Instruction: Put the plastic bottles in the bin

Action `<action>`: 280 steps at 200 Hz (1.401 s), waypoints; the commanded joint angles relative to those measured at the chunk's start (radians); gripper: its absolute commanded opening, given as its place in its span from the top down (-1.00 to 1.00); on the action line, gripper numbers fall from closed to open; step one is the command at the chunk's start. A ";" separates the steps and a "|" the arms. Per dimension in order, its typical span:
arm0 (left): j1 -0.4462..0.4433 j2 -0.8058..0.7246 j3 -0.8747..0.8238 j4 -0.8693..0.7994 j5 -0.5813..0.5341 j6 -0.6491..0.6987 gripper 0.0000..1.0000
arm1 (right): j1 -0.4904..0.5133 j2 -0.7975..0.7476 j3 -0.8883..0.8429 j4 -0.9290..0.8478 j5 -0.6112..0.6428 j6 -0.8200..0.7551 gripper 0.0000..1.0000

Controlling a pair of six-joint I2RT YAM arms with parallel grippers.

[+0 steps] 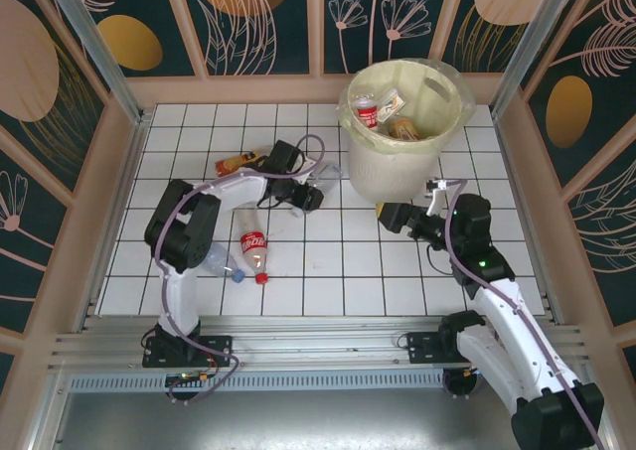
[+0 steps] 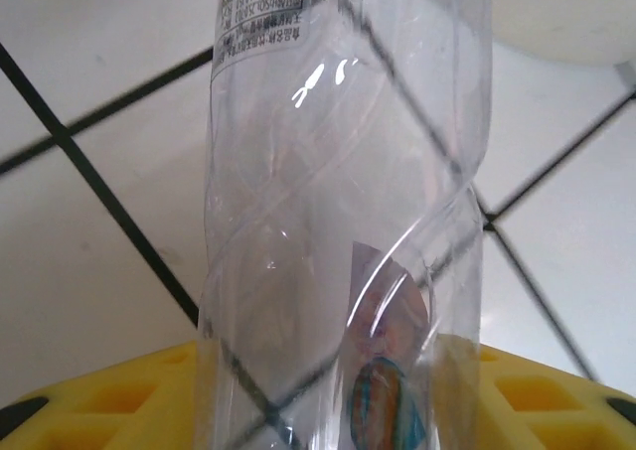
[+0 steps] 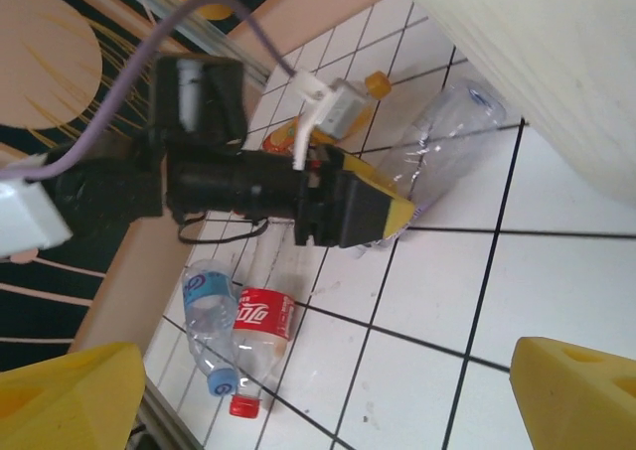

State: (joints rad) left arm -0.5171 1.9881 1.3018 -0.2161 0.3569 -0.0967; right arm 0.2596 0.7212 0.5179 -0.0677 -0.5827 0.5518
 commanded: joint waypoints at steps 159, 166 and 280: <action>-0.289 -0.436 -0.481 0.632 0.032 -0.514 -0.09 | 0.208 0.164 -0.138 0.421 0.281 0.398 -0.92; -0.296 -0.436 -0.486 0.638 0.033 -0.518 -0.09 | 0.210 0.172 -0.139 0.432 0.272 0.396 -0.91; -0.357 -0.391 -0.445 0.632 0.060 -0.529 -0.09 | 0.222 0.294 -0.127 0.541 0.189 0.375 -0.61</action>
State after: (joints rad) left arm -0.8589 1.5768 0.8257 0.3759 0.3931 -0.6113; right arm 0.4744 1.0058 0.3840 0.4080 -0.3691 0.9329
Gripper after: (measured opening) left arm 0.547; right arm 0.817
